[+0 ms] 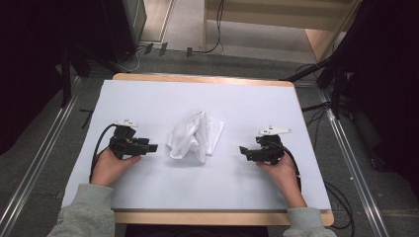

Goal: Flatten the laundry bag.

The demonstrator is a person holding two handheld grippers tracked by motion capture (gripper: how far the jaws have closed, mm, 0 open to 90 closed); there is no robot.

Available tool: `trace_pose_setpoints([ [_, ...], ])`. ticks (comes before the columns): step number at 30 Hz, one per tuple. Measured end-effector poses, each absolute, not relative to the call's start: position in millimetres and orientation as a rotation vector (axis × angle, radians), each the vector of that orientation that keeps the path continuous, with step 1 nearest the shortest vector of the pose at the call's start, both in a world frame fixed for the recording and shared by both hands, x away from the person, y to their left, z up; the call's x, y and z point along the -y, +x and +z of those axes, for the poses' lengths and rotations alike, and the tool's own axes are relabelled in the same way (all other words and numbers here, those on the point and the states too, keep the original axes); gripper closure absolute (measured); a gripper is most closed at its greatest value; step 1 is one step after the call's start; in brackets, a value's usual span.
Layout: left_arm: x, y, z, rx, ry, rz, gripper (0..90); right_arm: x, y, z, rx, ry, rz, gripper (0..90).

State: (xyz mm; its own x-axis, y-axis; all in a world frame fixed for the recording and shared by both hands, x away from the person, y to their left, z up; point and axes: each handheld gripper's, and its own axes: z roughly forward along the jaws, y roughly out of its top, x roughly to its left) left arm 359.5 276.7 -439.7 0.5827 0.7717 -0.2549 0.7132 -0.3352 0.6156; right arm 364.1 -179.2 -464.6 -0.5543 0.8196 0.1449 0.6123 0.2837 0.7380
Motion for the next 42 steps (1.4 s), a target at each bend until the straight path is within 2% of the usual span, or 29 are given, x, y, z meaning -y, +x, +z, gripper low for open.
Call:
trace_pose_setpoints([
  [4,-275,362,-440,-1.166,2.104,0.098,41.8,182,361,-463,-2.281,1.320,1.148,24.9],
  [7,-275,362,-438,-1.163,2.076,0.102,40.3,183,360,-463,-2.292,1.320,1.165,32.8],
  [11,-275,364,-439,-1.172,2.072,0.083,38.5,185,363,-465,-2.336,1.355,1.167,38.3],
  [23,-271,364,-440,-1.165,2.106,0.097,39.0,188,362,-466,-2.325,1.386,1.122,36.3],
  [30,-270,365,-437,-1.178,2.075,0.061,39.5,190,361,-464,-2.325,1.377,1.124,38.6],
  [42,-263,369,-436,-1.136,2.083,0.071,39.7,194,356,-464,-2.336,1.408,1.145,41.2],
])
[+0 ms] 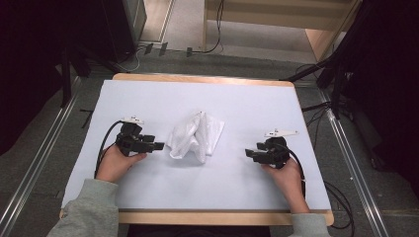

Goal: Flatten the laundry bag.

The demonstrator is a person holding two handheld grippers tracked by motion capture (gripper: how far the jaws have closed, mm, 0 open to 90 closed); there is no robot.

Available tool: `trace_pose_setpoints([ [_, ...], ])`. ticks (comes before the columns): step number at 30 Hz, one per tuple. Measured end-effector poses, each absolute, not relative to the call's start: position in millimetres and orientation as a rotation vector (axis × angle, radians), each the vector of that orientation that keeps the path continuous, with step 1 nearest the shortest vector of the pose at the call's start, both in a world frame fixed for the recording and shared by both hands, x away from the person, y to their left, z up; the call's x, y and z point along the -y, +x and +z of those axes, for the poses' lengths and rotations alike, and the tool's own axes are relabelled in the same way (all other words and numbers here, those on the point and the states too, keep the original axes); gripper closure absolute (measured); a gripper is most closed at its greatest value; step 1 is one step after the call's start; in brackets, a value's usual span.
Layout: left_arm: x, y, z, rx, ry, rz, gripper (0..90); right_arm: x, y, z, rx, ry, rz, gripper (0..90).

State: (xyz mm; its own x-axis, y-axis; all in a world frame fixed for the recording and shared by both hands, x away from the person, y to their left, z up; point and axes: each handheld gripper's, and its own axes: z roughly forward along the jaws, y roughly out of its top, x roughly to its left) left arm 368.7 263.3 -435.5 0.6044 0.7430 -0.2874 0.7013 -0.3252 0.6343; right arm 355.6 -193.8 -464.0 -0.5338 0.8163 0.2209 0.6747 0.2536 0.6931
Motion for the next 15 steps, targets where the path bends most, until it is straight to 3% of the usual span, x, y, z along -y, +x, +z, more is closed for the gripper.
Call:
trace_pose_setpoints([
  [15,-260.7,373.1,-433.6,-1.126,2.090,0.058,40.8,187.8,348.9,-461.5,-2.347,1.396,1.151,44.0],
])
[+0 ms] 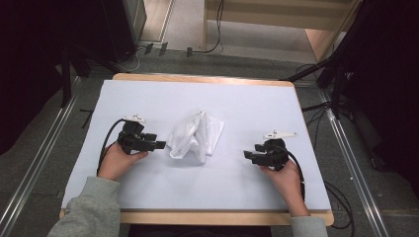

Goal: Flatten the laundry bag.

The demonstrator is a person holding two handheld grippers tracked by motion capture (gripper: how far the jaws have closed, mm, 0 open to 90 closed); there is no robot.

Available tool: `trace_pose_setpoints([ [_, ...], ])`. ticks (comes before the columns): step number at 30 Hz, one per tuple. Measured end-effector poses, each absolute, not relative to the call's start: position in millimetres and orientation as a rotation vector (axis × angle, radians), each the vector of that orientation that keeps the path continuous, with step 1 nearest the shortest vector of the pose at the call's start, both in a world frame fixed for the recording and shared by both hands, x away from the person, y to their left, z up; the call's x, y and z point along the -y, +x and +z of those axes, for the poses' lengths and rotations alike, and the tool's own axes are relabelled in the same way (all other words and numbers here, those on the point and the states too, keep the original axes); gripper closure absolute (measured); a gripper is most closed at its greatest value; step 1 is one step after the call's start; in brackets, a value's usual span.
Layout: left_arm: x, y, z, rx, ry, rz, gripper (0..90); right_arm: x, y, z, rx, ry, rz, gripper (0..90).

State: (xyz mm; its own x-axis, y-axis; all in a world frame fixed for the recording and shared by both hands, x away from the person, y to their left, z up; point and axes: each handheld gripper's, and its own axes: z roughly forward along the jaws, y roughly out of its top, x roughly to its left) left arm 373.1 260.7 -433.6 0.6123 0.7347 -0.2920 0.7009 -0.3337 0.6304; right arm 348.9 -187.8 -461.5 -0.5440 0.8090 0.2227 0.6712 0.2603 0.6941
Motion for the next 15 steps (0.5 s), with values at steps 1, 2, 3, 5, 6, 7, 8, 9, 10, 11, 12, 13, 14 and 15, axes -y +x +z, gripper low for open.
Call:
trace_pose_setpoints([
  [1,-261,373,-434,-1.126,2.090,0.058,40.9,188,349,-462,-2.347,1.396,1.151,44.0],
  [2,-261,373,-433,-1.121,2.093,0.061,40.9,187,348,-461,-2.347,1.393,1.157,44.7],
  [3,-261,373,-433,-1.121,2.092,0.062,41.0,187,349,-461,-2.347,1.387,1.162,44.9],
  [5,-261,372,-432,-1.120,2.090,0.062,41.0,186,348,-460,-2.346,1.391,1.161,45.2],
  [6,-261,372,-431,-1.117,2.093,0.065,41.0,185,348,-460,-2.347,1.391,1.162,45.5],
  [7,-260,371,-431,-1.115,2.091,0.067,41.1,184,348,-460,-2.349,1.384,1.169,45.8],
  [8,-260,370,-429,-1.108,2.093,0.070,41.2,183,348,-459,-2.349,1.385,1.165,46.2],
  [9,-258,368,-426,-1.094,2.102,0.081,41.7,181,348,-458,-2.352,1.383,1.168,46.8],
  [10,-258,368,-426,-1.094,2.102,0.081,41.9,181,348,-458,-2.352,1.383,1.168,46.8],
  [11,-257,366,-424,-1.086,2.106,0.089,41.9,180,349,-458,-2.354,1.375,1.172,47.1],
  [12,-256,363,-421,-1.069,2.100,0.087,42.2,176,350,-456,-2.357,1.372,1.173,47.7],
  [13,-256,363,-421,-1.069,2.100,0.087,42.3,176,350,-456,-2.357,1.372,1.173,47.7],
  [14,-256,361,-419,-1.067,2.099,0.089,42.3,173,351,-456,-2.363,1.359,1.180,48.8],
  [15,-255,360,-417,-1.059,2.097,0.091,42.3,171,352,-455,-2.367,1.369,1.180,49.0],
])
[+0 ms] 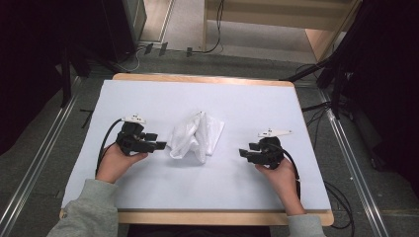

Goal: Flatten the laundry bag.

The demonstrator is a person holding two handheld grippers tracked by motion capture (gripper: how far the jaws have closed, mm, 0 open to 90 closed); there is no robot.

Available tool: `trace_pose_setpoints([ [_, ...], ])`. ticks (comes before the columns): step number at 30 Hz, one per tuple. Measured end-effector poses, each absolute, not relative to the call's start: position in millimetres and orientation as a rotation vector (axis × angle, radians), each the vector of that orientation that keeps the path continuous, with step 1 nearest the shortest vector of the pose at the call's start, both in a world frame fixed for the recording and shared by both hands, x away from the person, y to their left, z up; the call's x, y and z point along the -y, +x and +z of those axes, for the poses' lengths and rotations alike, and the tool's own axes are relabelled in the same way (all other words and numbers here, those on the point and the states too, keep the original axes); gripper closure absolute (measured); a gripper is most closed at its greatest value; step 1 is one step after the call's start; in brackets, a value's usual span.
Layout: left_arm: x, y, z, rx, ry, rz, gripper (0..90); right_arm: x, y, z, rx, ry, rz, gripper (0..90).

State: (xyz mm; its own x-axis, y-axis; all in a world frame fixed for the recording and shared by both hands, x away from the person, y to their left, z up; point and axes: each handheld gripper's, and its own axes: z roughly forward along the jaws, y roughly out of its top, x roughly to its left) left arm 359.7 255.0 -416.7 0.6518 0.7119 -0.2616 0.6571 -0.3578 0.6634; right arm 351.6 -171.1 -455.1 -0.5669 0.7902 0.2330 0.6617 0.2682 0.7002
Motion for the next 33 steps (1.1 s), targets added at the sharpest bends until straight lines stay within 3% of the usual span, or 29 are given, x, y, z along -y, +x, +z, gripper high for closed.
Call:
trace_pose_setpoints([
  [10,-230,346,-401,-0.975,2.137,0.105,43.5,149,362,-450,-2.404,1.313,1.203,52.8],
  [27,-196,360,-397,-0.968,2.163,0.089,46.7,107,384,-439,-2.470,1.240,1.217,53.7],
  [29,-194,366,-404,-0.991,2.176,0.090,51.2,99,390,-437,-2.477,1.221,1.227,52.9],
  [31,-194,367,-407,-0.995,2.179,0.088,64.6,92,394,-436,-2.484,1.216,1.241,52.4],
  [32,-194,368,-409,-1.004,2.174,0.092,64.6,92,394,-436,-2.484,1.216,1.241,52.4],
  [33,-195,369,-411,-1.006,2.166,0.087,72.3,90,397,-436,-2.489,1.210,1.253,51.9],
])
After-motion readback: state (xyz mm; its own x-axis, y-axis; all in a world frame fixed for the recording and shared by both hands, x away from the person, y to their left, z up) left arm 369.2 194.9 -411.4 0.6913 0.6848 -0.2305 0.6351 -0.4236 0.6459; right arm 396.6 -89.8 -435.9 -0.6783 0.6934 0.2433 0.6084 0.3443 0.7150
